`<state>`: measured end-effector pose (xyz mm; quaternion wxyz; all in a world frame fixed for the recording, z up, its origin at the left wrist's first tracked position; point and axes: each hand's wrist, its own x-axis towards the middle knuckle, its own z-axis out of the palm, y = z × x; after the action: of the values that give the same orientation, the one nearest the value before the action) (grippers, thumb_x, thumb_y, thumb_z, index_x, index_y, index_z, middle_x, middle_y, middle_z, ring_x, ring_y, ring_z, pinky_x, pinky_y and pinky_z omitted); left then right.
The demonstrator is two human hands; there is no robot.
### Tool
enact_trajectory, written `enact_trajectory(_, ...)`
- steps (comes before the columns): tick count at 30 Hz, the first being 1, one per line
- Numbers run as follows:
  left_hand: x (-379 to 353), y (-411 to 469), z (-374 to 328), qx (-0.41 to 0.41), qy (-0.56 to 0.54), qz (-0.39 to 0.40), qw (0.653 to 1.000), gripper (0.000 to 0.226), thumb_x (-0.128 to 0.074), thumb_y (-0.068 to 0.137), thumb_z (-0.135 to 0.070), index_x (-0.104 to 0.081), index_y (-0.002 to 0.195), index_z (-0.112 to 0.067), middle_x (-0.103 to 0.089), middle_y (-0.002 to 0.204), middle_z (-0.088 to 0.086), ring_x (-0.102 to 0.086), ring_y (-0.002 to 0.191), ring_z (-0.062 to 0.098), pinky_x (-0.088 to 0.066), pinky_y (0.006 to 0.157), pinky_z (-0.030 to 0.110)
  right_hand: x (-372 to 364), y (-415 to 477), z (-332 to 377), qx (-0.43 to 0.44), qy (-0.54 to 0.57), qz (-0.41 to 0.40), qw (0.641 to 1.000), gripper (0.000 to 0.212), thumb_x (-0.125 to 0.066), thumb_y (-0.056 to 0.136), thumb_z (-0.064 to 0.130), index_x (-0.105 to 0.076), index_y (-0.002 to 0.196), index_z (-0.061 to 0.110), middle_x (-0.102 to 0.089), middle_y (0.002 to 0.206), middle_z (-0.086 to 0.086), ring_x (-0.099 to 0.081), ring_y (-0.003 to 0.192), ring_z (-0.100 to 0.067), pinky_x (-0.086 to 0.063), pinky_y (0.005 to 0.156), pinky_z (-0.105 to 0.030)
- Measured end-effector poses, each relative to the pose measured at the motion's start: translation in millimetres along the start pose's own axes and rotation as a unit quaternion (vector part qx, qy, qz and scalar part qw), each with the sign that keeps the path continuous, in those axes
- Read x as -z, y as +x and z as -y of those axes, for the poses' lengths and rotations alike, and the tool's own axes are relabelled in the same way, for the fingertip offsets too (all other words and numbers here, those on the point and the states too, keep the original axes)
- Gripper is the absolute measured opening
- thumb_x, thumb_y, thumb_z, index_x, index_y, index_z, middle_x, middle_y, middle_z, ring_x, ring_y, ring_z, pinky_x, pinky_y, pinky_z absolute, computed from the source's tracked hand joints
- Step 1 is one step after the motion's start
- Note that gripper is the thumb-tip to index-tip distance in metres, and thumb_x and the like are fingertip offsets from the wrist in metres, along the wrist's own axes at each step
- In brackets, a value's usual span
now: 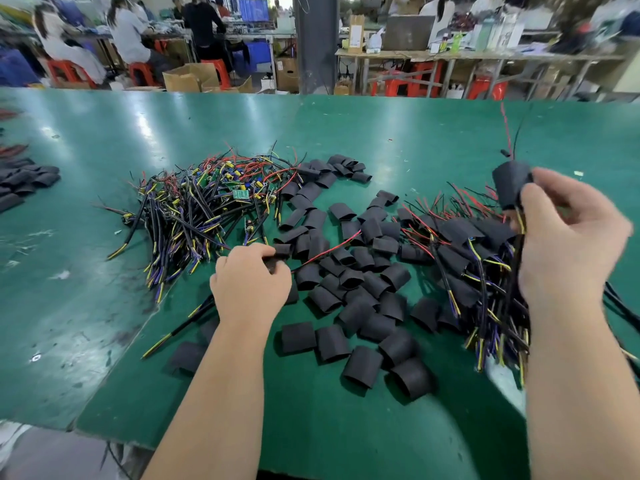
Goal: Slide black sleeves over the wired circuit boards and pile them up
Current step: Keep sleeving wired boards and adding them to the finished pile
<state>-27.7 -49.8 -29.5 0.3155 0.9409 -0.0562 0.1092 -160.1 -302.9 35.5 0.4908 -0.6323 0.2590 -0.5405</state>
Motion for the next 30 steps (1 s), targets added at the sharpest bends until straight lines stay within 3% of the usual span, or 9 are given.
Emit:
enact_trajectory(3,-1,-1,-2,-0.007,0.029,0.027,0.999,0.030,-0.063,0.080,-0.042,-0.068,0.107,-0.032,-0.061,0.113,-0.003,-0.050,0.109,0.025,-0.035,0.093,0.039,9,5,-12,0.065,-0.265,0.026,0.962,0.026,-0.061,0.086,0.022,-0.072,0.109,0.019,-0.065,0.110,-0.013,-0.057,0.104,-0.027,-0.040,0.095,-0.025)
enact_trajectory(6,-2,-1,0,-0.021,0.027,0.029,0.999,0.027,-0.067,0.076,-0.042,-0.069,0.103,-0.035,-0.057,0.114,-0.007,-0.049,0.109,0.022,-0.033,0.094,0.039,4,-4,-11,0.061,-0.303,0.025,0.951,0.028,-0.062,0.084,0.017,-0.070,0.111,0.017,-0.050,0.127,-0.017,-0.045,0.119,-0.033,-0.031,0.100,-0.029)
enact_trajectory(11,-4,-1,1,-0.054,0.016,0.001,0.998,0.015,-0.068,0.084,-0.035,-0.070,0.099,-0.035,-0.062,0.109,-0.007,-0.052,0.105,0.024,-0.034,0.091,0.039,-14,-23,-1,0.083,-0.258,0.075,0.960,0.026,-0.058,0.084,0.009,-0.070,0.106,0.016,-0.050,0.121,-0.013,-0.048,0.116,-0.029,-0.036,0.103,-0.034)
enact_trajectory(14,-2,0,0,-0.075,-0.029,-0.021,0.997,0.018,-0.066,0.087,-0.037,-0.070,0.102,-0.030,-0.068,0.102,-0.005,-0.056,0.100,0.023,-0.042,0.091,0.040,-28,-39,2,0.084,-0.248,0.123,0.957,0.022,-0.058,0.084,0.006,-0.070,0.099,0.016,-0.050,0.110,-0.002,-0.051,0.110,-0.023,-0.035,0.094,-0.023)
enact_trajectory(18,2,-1,-5,-0.114,-0.076,-0.065,0.988,0.022,-0.065,0.086,-0.042,-0.071,0.102,-0.029,-0.071,0.093,-0.007,-0.058,0.092,0.023,-0.034,0.084,0.034,-45,-61,-1,0.080,-0.235,0.220,0.943,0.020,-0.060,0.084,0.007,-0.071,0.091,0.022,-0.063,0.090,0.005,-0.057,0.079,-0.009,-0.042,0.079,-0.019)
enact_trajectory(21,7,-5,-12,-0.197,-0.106,-0.078,0.972,0.024,-0.072,0.081,-0.039,-0.071,0.103,-0.030,-0.068,0.089,-0.013,-0.055,0.091,0.016,-0.021,0.079,0.028,-58,-76,-8,-0.027,-0.162,0.318,0.934,0.014,-0.063,0.087,0.012,-0.072,0.095,0.020,-0.069,0.076,0.012,-0.062,0.065,0.002,-0.043,0.064,-0.010)
enact_trajectory(24,6,-14,-20,-0.279,-0.135,-0.041,0.950,0.034,-0.077,0.074,-0.032,-0.070,0.107,-0.026,-0.070,0.090,-0.015,-0.057,0.092,0.016,-0.034,0.089,0.034,-72,-94,-9,-0.238,0.059,0.392,0.887,0.013,-0.062,0.091,0.014,-0.065,0.104,0.015,-0.072,0.085,-0.001,-0.065,0.064,-0.009,-0.045,0.054,-0.018)
enact_trajectory(27,4,-17,-24,-0.302,-0.154,0.018,0.941,0.050,-0.076,0.070,-0.035,-0.065,0.117,-0.024,-0.068,0.094,-0.015,-0.056,0.090,0.015,-0.044,0.088,0.045,-77,-100,-12,-0.250,0.134,0.383,0.879,0.012,-0.058,0.093,0.005,-0.067,0.093,0.013,-0.073,0.079,-0.003,-0.065,0.067,-0.014,-0.049,0.055,-0.021)
enact_trajectory(30,3,-16,-21,-0.252,-0.192,0.060,0.947,0.073,-0.079,0.062,-0.052,-0.055,0.126,-0.027,-0.062,0.104,-0.016,-0.051,0.093,0.005,-0.040,0.089,0.023,-76,-96,-15,-0.246,0.141,0.333,0.899,0.016,-0.058,0.092,0.000,-0.068,0.085,0.010,-0.072,0.078,-0.008,-0.065,0.068,-0.019,-0.052,0.059,-0.026)
